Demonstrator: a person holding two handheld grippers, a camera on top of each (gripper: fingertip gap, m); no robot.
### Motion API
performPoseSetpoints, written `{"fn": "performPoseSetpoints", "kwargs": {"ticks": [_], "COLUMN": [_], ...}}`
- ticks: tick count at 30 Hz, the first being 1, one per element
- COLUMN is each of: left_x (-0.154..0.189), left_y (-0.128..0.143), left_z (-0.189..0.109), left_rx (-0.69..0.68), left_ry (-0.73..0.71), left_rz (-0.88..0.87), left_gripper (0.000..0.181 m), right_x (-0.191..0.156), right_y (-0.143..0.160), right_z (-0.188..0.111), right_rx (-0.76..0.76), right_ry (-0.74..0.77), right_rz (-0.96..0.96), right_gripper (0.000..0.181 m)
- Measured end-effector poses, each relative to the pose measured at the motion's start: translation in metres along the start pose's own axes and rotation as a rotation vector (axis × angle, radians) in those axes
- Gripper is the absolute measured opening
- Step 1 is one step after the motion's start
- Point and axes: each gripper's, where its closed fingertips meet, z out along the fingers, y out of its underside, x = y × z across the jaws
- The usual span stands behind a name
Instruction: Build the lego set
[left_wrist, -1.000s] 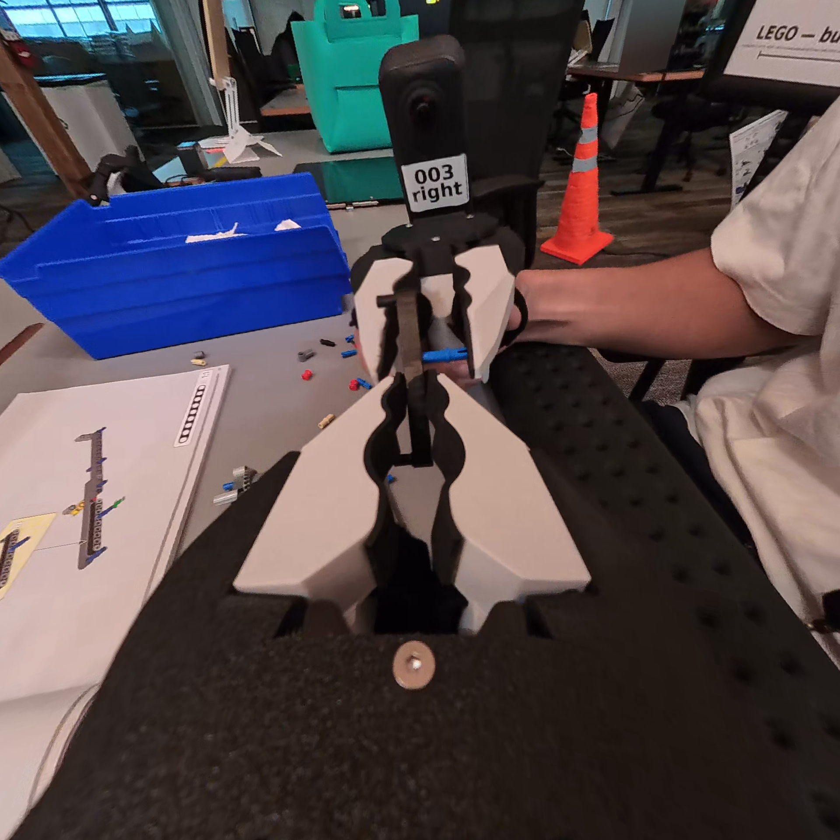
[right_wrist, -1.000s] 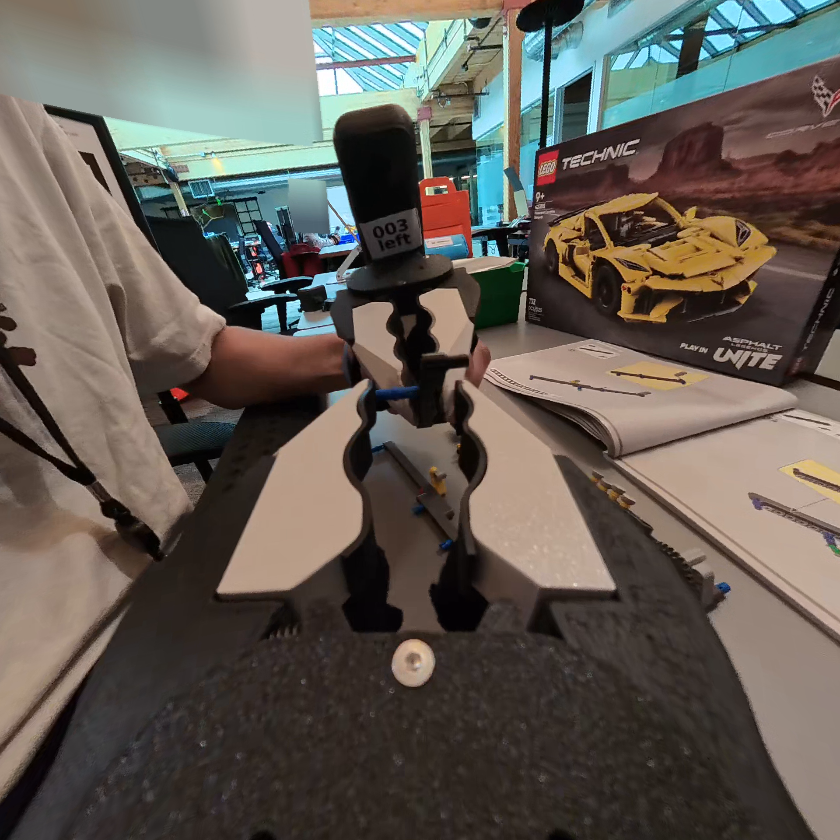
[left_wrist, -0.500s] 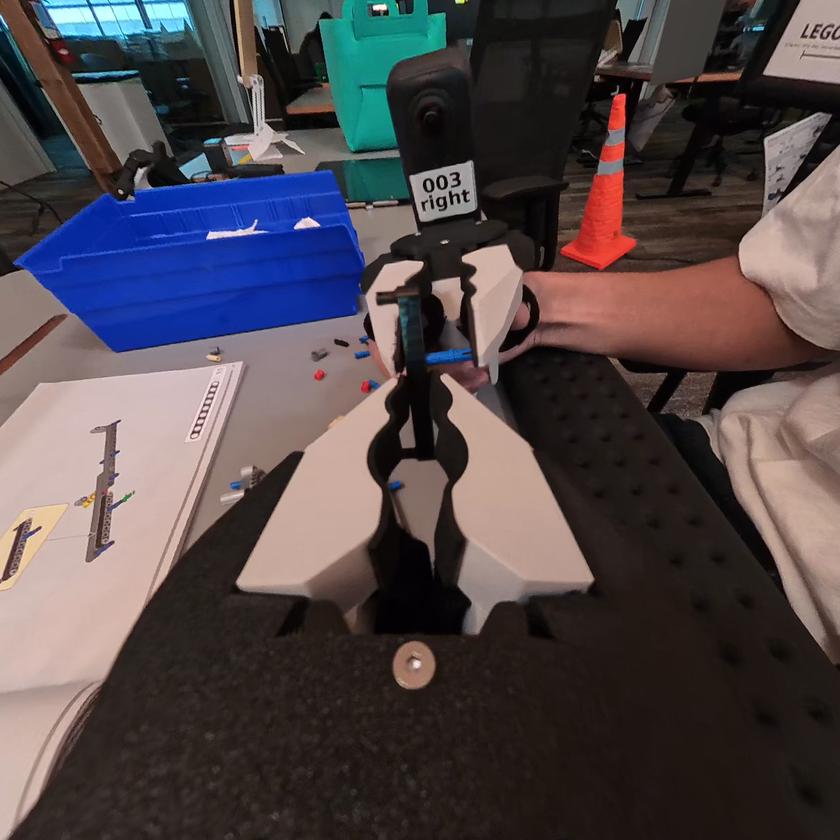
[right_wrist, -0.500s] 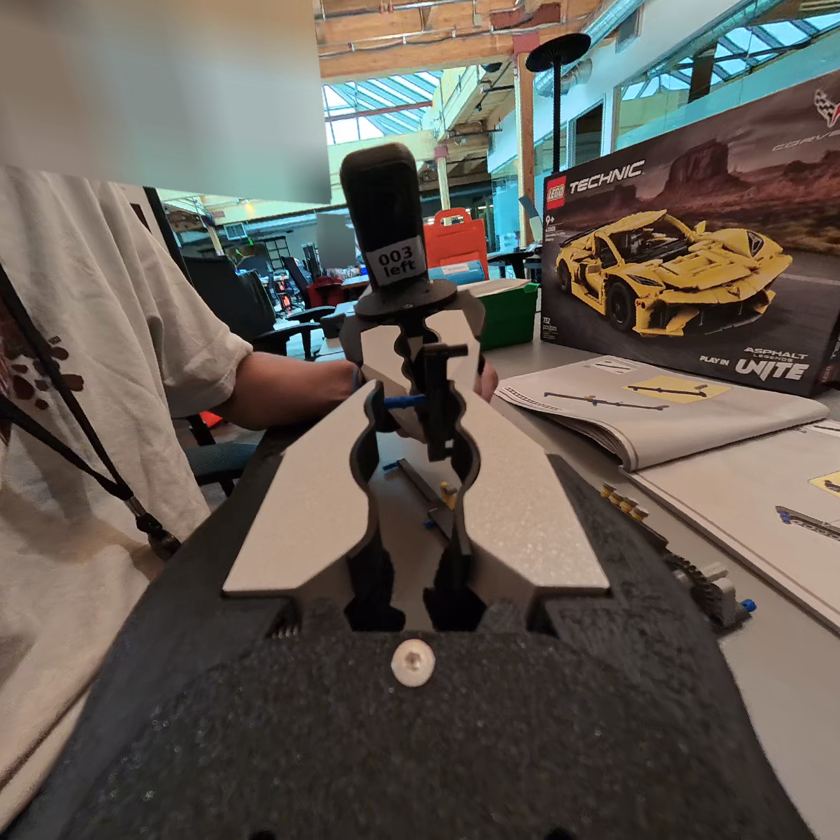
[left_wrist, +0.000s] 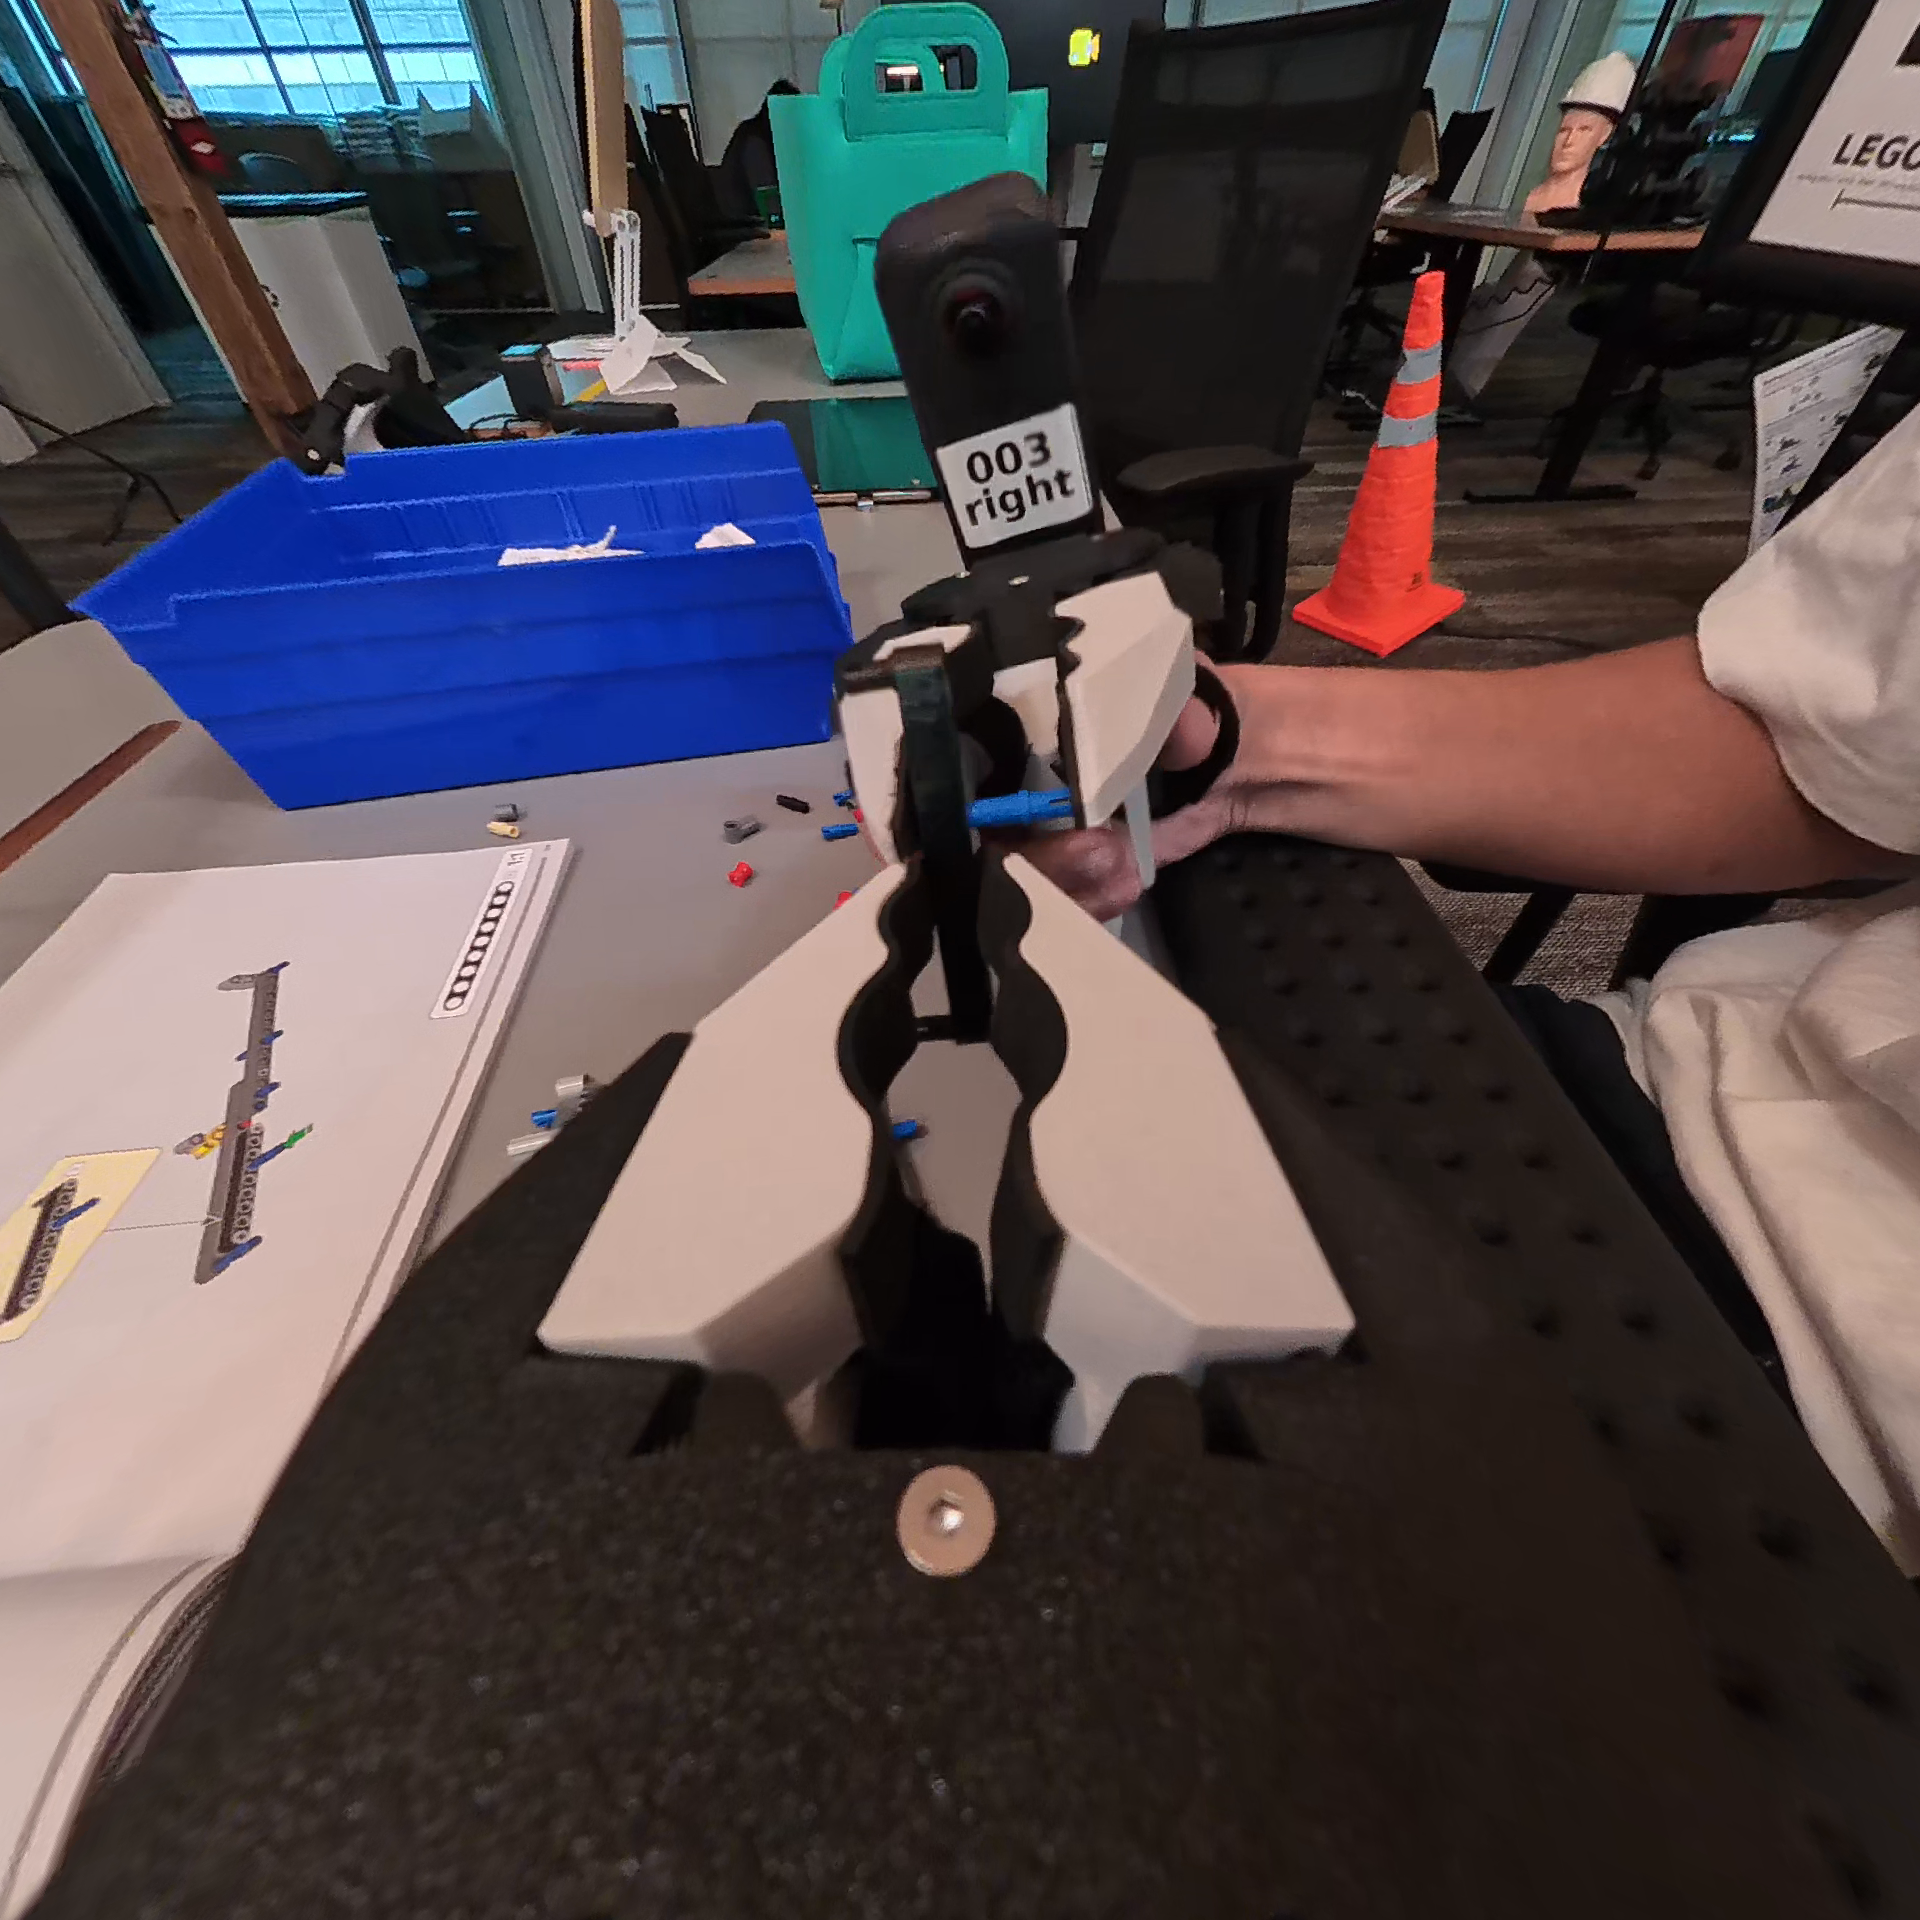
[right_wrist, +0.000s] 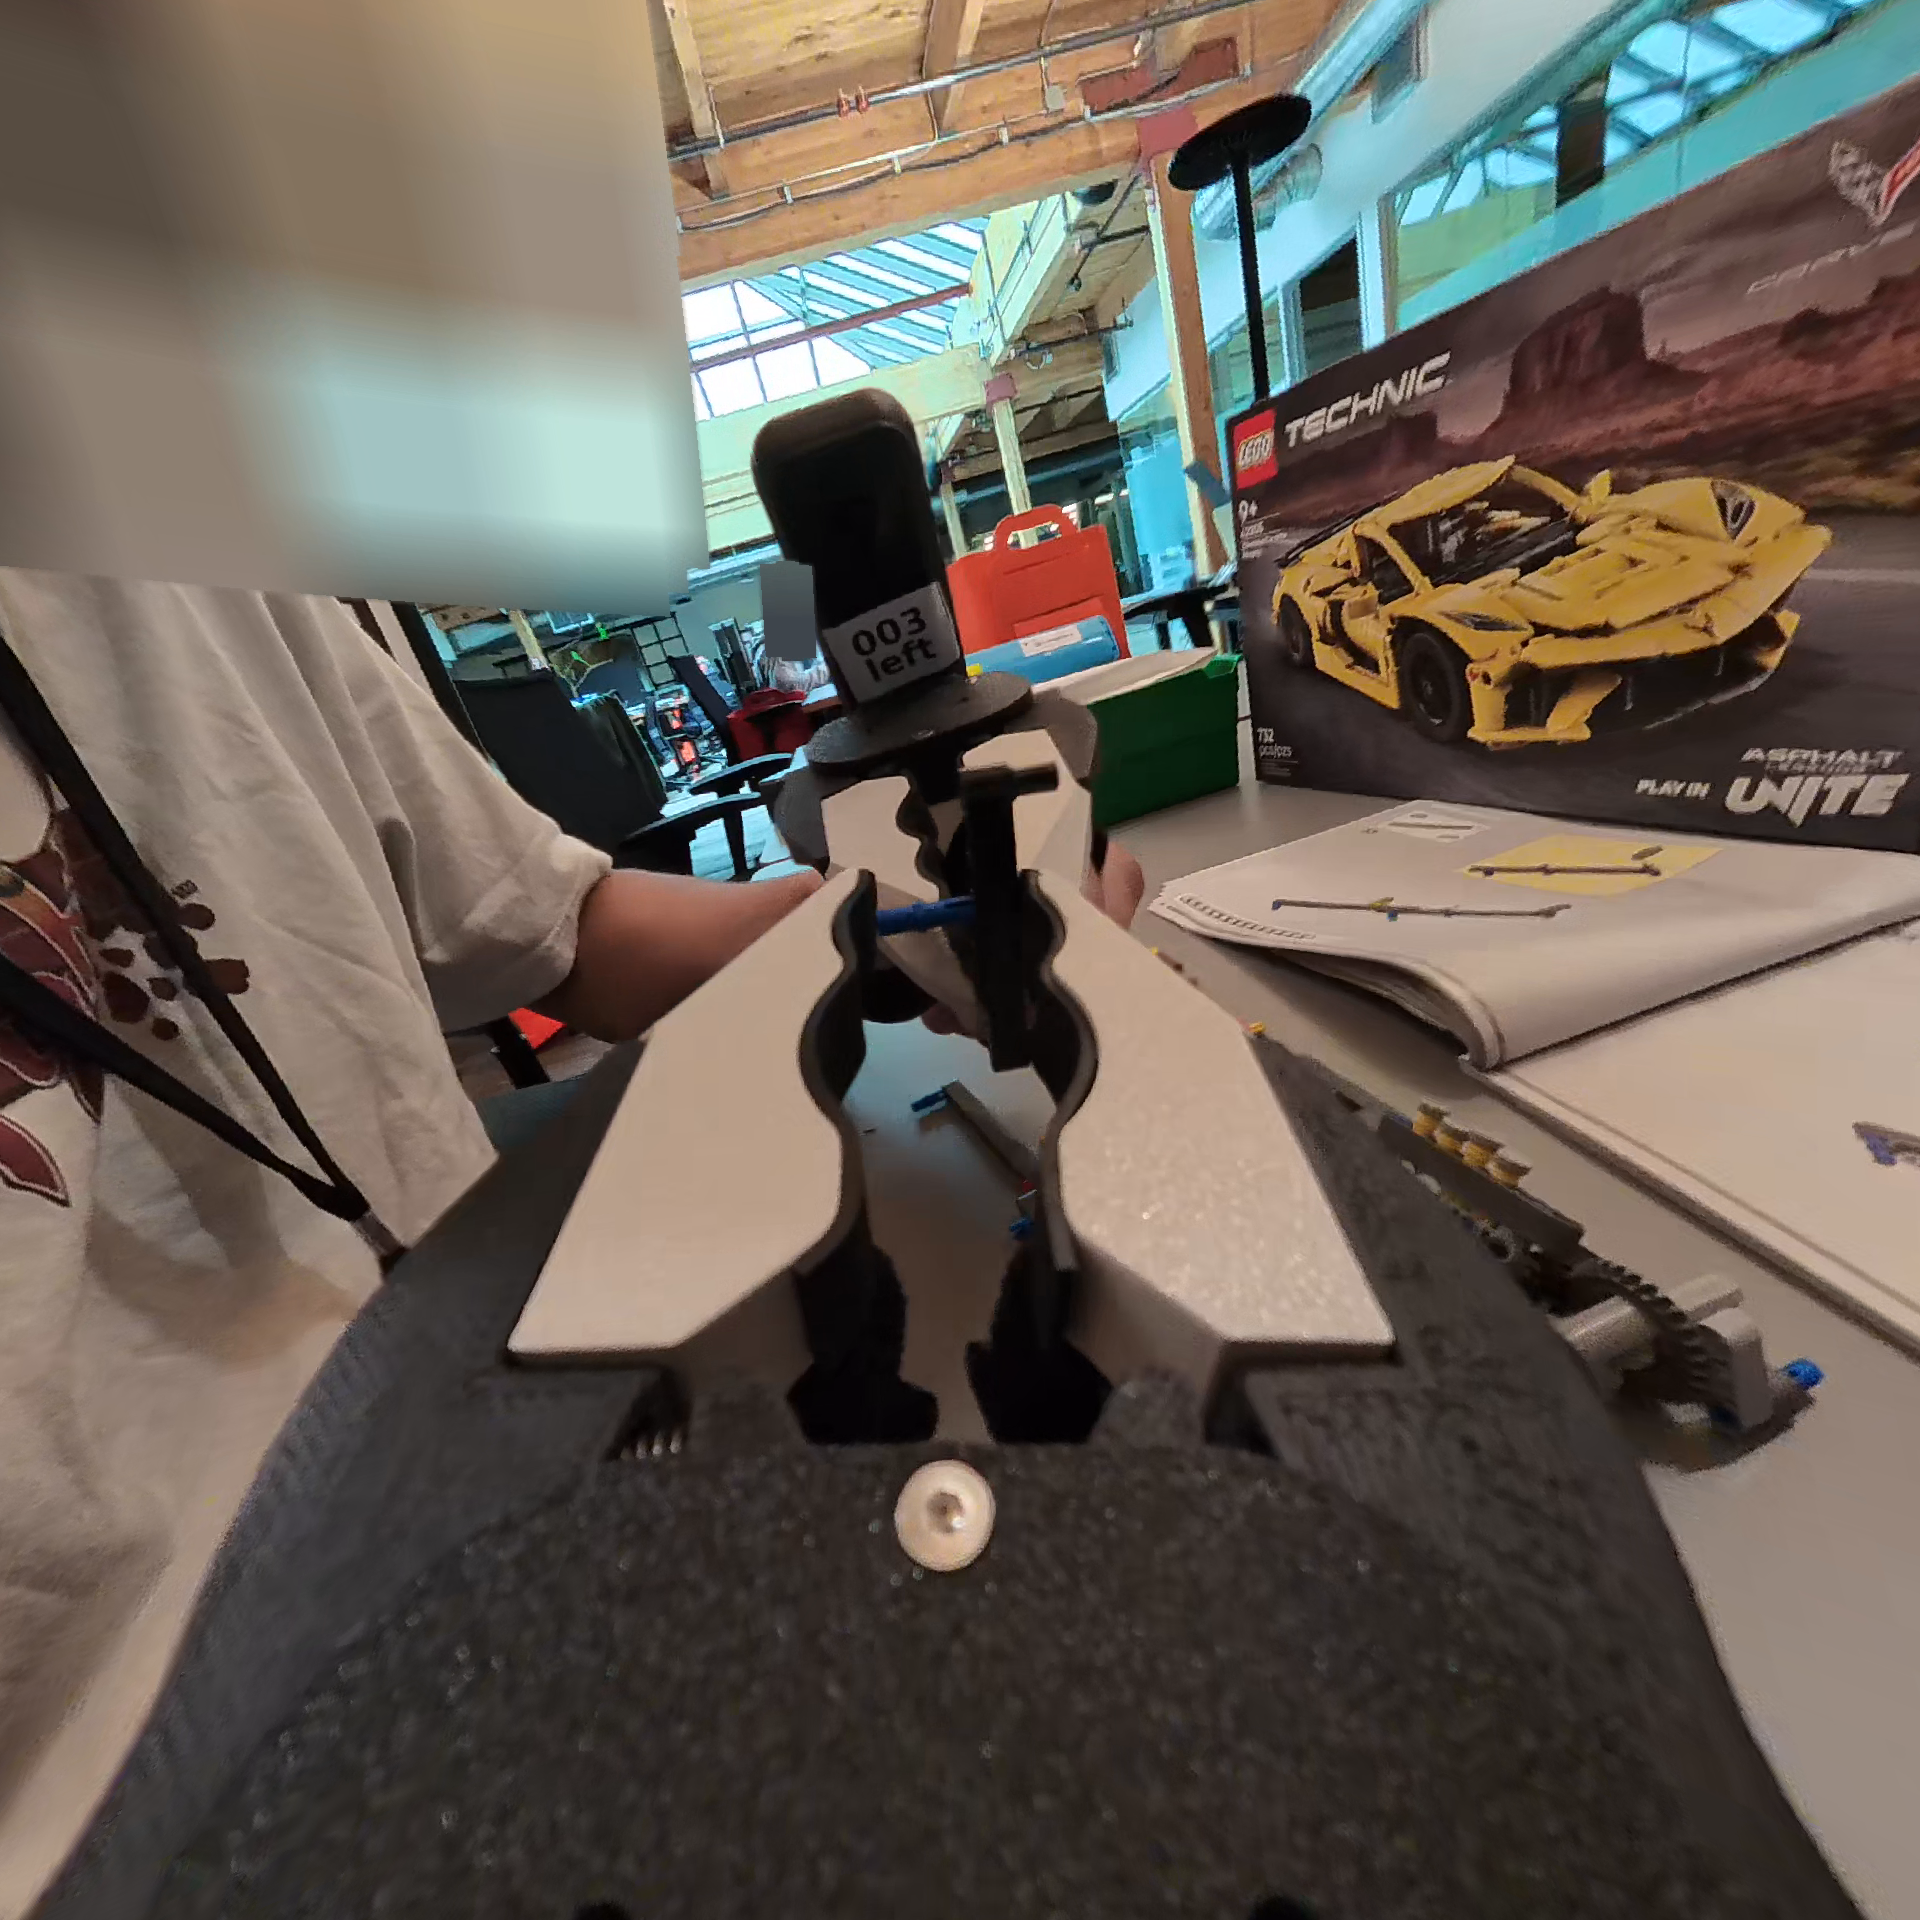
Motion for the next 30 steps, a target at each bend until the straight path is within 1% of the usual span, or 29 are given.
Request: {"fn": "performPoseSetpoints", "kwargs": {"ticks": [3,12,17,21,22,24,26,28,30], "left_x": [0.002,0.003,0.002,0.002,0.001,-0.009,-0.020,-0.029,-0.034], "left_y": [-0.002,-0.004,-0.006,-0.006,-0.005,0.003,0.014,0.022,0.029], "left_z": [0.001,0.000,-0.001,-0.002,-0.003,-0.003,-0.006,-0.010,-0.012], "left_rx": [0.012,0.019,0.030,0.039,0.033,-0.011,-0.074,-0.125,-0.171], "left_ry": [0.019,0.026,0.013,0.030,0.028,0.002,-0.037,-0.076,-0.096], "left_rz": [-0.031,-0.029,-0.022,-0.033,-0.041,-0.077,-0.085,-0.071,-0.065], "left_gripper": [0.007,0.007,0.007,0.007,0.007,0.007,0.007,0.007,0.007], "right_x": [-0.001,-0.003,-0.003,-0.001,0.001,0.012,0.022,0.035,0.041], "right_y": [-0.001,-0.001,-0.003,-0.005,-0.005,-0.002,-0.008,-0.014,-0.008], "right_z": [-0.001,0.000,0.000,0.001,0.001,0.000,-0.007,-0.016,-0.017], "right_rx": [-0.015,-0.036,-0.018,0.010,0.015,-0.005,0.046,0.080,0.047], "right_ry": [-0.004,0.008,-0.002,-0.007,-0.013,0.044,0.113,0.185,0.211], "right_rz": [0.031,-0.034,-0.027,0.018,0.042,0.038,0.006,0.012,0.039], "right_gripper": [0.025,0.023,0.023,0.023,0.023,0.024,0.028,0.027,0.027]}}
